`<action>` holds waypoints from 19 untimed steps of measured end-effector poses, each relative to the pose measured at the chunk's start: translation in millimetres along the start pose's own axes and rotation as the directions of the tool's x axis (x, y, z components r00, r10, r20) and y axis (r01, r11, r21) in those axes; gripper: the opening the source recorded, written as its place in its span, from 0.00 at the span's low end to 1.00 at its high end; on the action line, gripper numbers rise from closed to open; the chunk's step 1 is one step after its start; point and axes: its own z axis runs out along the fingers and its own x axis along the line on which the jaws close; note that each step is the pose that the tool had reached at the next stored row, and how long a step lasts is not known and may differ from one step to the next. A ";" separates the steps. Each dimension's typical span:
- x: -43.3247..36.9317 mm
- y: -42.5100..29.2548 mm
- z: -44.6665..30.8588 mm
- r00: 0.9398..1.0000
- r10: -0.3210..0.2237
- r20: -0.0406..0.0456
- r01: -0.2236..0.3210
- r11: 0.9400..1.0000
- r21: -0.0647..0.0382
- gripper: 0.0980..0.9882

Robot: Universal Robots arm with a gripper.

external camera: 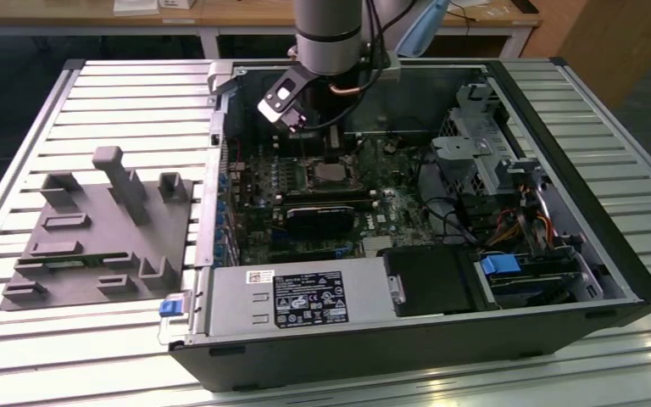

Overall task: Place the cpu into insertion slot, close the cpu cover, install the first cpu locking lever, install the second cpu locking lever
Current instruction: 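Place the cpu into insertion slot, then close the cpu cover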

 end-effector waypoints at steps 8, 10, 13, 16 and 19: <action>0.1 1.4 -15.6 1.000 0.001 -0.007 -0.001 1.000 0.000 0.00; 0.1 1.5 -17.5 1.000 0.001 -0.007 -0.001 1.000 0.000 0.00; 0.2 1.6 -17.5 1.000 0.001 -0.008 -0.001 1.000 0.000 0.00; 0.1 1.6 -18.4 1.000 0.001 -0.007 -0.001 1.000 0.000 0.00; 0.1 1.6 -18.5 1.000 0.001 -0.007 -0.001 1.000 0.000 0.00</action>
